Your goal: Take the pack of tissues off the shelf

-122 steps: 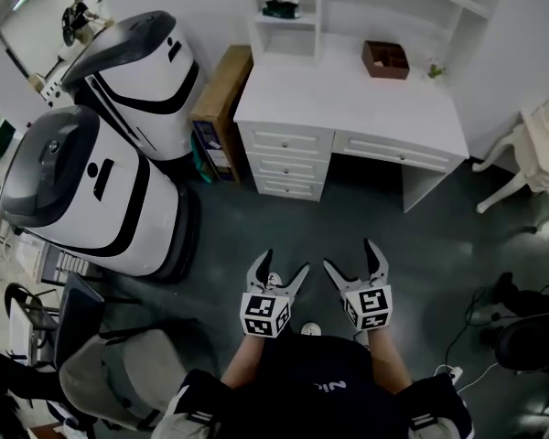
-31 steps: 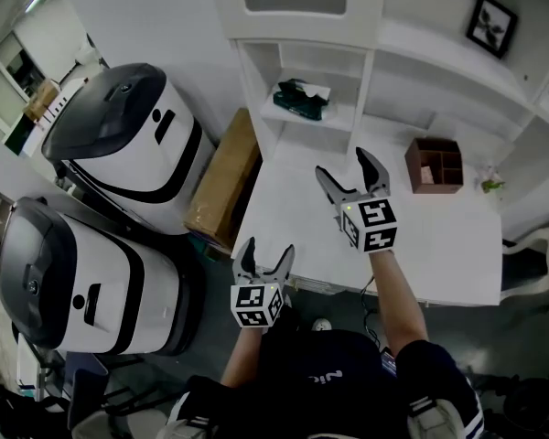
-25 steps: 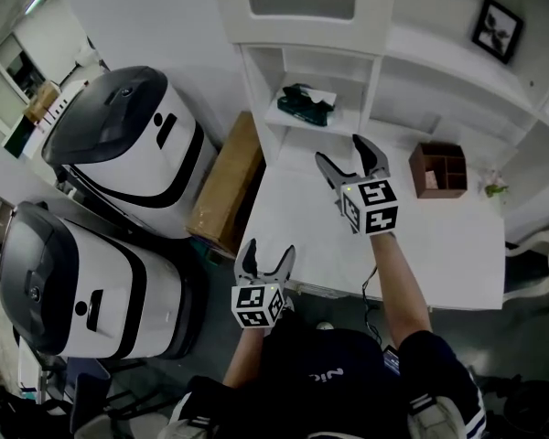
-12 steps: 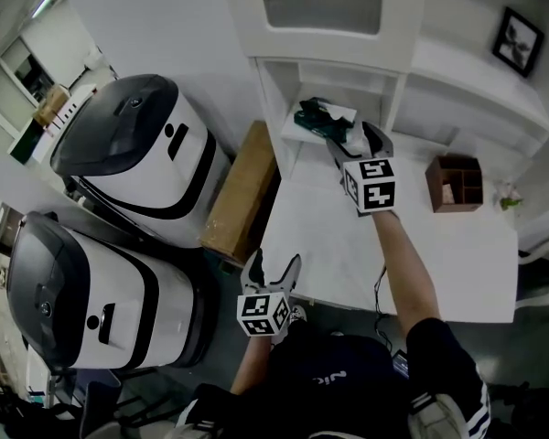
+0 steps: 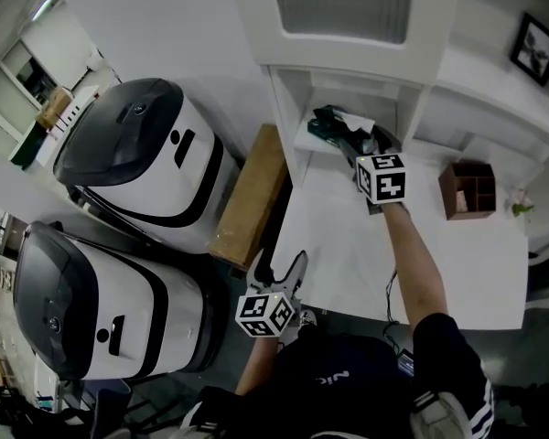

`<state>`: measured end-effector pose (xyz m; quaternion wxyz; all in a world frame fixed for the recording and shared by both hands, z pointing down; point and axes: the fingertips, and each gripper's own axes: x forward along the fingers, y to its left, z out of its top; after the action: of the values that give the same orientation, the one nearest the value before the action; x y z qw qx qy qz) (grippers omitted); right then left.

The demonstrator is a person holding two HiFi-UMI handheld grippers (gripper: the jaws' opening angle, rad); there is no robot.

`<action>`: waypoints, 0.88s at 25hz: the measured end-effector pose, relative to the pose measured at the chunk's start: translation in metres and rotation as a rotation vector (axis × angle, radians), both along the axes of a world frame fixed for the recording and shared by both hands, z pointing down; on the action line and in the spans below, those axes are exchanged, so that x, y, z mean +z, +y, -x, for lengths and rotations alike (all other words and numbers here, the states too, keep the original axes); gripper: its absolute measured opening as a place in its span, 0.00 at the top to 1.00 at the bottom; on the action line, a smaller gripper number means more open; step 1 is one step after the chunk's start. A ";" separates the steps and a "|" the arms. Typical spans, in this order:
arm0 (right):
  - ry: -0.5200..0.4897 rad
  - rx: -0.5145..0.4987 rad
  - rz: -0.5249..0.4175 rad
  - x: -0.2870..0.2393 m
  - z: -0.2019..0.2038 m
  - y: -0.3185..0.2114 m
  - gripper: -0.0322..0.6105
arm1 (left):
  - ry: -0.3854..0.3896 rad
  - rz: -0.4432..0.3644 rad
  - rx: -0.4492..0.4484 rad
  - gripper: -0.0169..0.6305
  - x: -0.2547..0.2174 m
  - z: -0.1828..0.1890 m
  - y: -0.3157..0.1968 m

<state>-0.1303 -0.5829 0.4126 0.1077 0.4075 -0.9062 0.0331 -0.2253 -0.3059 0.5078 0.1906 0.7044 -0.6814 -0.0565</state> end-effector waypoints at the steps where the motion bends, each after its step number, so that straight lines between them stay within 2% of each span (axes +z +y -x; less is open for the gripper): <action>1: 0.009 0.005 -0.001 0.001 0.001 -0.002 0.43 | -0.002 0.002 0.001 0.39 0.001 0.003 -0.001; 3: 0.061 0.012 -0.022 0.002 0.004 -0.005 0.45 | -0.003 0.009 0.001 0.39 0.002 0.009 -0.004; 6: 0.178 0.018 -0.021 0.011 0.009 -0.008 0.55 | 0.006 0.020 0.004 0.39 0.007 0.015 -0.008; 9: 0.238 0.028 -0.024 0.016 0.008 -0.009 0.62 | 0.005 0.030 0.021 0.39 0.011 0.015 -0.011; 12: 0.241 0.030 -0.042 0.012 0.005 -0.010 0.80 | 0.002 0.040 0.036 0.39 0.015 0.014 -0.014; 13: 0.235 0.027 -0.044 0.011 0.003 -0.009 0.89 | 0.000 0.047 0.041 0.39 0.017 0.013 -0.014; 20: 0.191 0.036 -0.049 0.008 0.001 -0.004 0.91 | -0.004 0.061 0.062 0.39 0.023 0.008 -0.009; 22: 0.170 0.040 -0.084 -0.002 -0.001 0.004 0.91 | -0.005 0.063 0.059 0.39 0.025 0.009 -0.007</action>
<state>-0.1291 -0.5792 0.4109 0.1662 0.4312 -0.8860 -0.0374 -0.2339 -0.3126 0.5323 0.2126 0.7180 -0.6622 -0.0274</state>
